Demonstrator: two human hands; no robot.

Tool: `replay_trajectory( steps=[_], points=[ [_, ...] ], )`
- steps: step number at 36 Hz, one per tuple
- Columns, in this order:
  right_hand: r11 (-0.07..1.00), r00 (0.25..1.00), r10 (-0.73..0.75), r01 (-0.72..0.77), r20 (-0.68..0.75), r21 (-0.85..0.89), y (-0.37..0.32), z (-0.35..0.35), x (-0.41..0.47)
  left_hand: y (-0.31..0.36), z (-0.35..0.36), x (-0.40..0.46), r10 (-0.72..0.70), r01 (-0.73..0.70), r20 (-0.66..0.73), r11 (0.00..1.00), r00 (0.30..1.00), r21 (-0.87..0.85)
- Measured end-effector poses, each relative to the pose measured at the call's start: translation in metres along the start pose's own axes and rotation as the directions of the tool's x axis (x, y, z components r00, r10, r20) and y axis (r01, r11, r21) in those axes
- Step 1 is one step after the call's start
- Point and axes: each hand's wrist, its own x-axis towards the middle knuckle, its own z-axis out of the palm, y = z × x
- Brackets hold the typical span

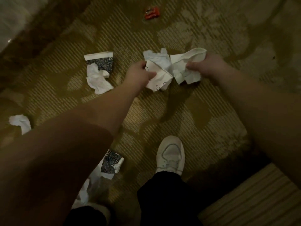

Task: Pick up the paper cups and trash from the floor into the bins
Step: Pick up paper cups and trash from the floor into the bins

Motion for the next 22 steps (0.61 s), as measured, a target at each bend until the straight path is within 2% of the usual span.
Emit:
replay_trajectory(
  steps=[5, 9, 15, 19, 22],
  points=[
    [0.988, 0.998, -0.055, 0.050, -0.032, -0.144, 0.002, 0.014, 0.016, 0.001, 0.013, 0.017, 0.091, -0.081, -0.020, 0.953, 0.996, 0.291],
    [0.986, 0.992, -0.066, 0.049, -0.104, -0.156, 0.002, 0.024, 0.025, 0.001, 0.019, 0.023, 0.121, -0.101, -0.029, 0.916, 0.992, 0.388],
    [0.986, 0.993, 0.032, -0.050, -0.115, -0.162, 0.009, 0.030, 0.035, 0.005, 0.024, 0.021, 0.138, -0.132, 0.005, 0.941, 0.990, 0.312],
    [0.982, 0.992, 0.081, -0.096, -0.102, -0.161, 0.006, 0.030, 0.039, 0.002, 0.021, 0.017, 0.053, -0.053, 0.004, 0.977, 0.999, 0.206],
    [0.980, 0.990, 0.099, -0.115, -0.105, -0.164, 0.003, 0.029, 0.038, -0.003, 0.019, 0.010, -0.049, 0.049, 0.003, 0.997, 0.999, 0.059]
  ],
)
